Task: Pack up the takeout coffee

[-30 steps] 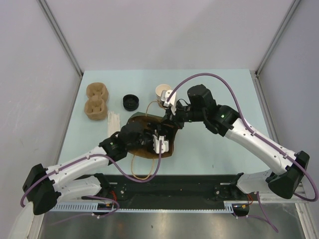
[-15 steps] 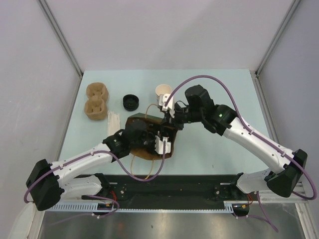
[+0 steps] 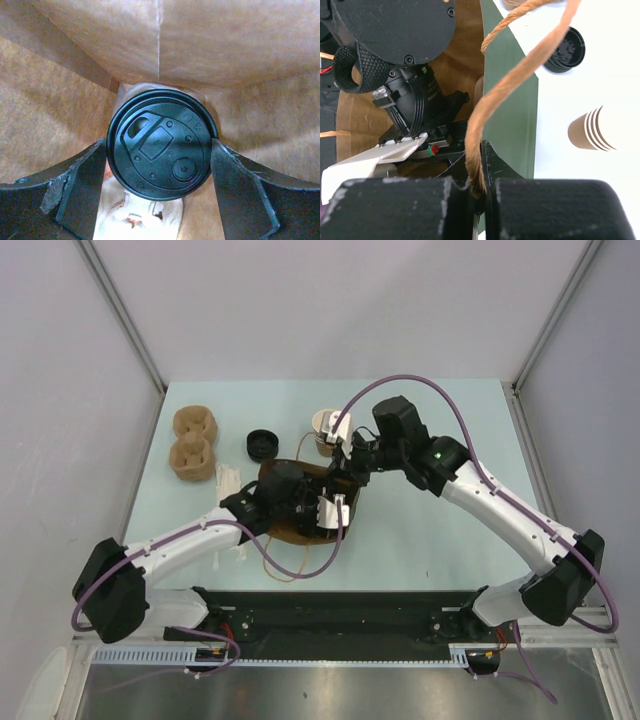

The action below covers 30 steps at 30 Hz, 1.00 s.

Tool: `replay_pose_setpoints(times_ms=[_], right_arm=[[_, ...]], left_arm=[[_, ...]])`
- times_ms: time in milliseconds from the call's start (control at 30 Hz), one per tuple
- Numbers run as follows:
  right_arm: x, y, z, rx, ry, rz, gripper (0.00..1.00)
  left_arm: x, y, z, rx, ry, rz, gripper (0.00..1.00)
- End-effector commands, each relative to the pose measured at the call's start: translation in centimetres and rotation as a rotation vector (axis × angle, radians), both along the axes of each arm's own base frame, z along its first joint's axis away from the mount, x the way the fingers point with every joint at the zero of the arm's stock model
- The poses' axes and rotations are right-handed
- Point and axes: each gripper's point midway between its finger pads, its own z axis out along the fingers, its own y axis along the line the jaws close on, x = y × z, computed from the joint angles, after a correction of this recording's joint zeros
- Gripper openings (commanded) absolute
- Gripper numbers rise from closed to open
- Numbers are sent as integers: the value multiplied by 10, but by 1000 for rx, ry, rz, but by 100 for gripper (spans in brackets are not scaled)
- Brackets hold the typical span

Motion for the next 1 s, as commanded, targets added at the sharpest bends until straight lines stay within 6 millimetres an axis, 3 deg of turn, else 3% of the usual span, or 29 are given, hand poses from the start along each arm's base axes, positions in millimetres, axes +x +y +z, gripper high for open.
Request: replay_pose_setpoints(times_ms=[0,300,433,667,967], right_arm=[[-8,10,27,86,45,89,0],[37,0,13,93,162,21,0],[55,-6,7,89,189,5,0],[85,-15,-2,86,225,-37,0],[104,-20,-12,76,253,-49,0]], left_arm=[[19,-7,12,-39,74,37,34],[43,-12,2,-13,199,57,23],[55,-11,-17,26,264,79,19],[74,-14,-34,58,326,102,13],[80,-2,-68,119,405,126,8]])
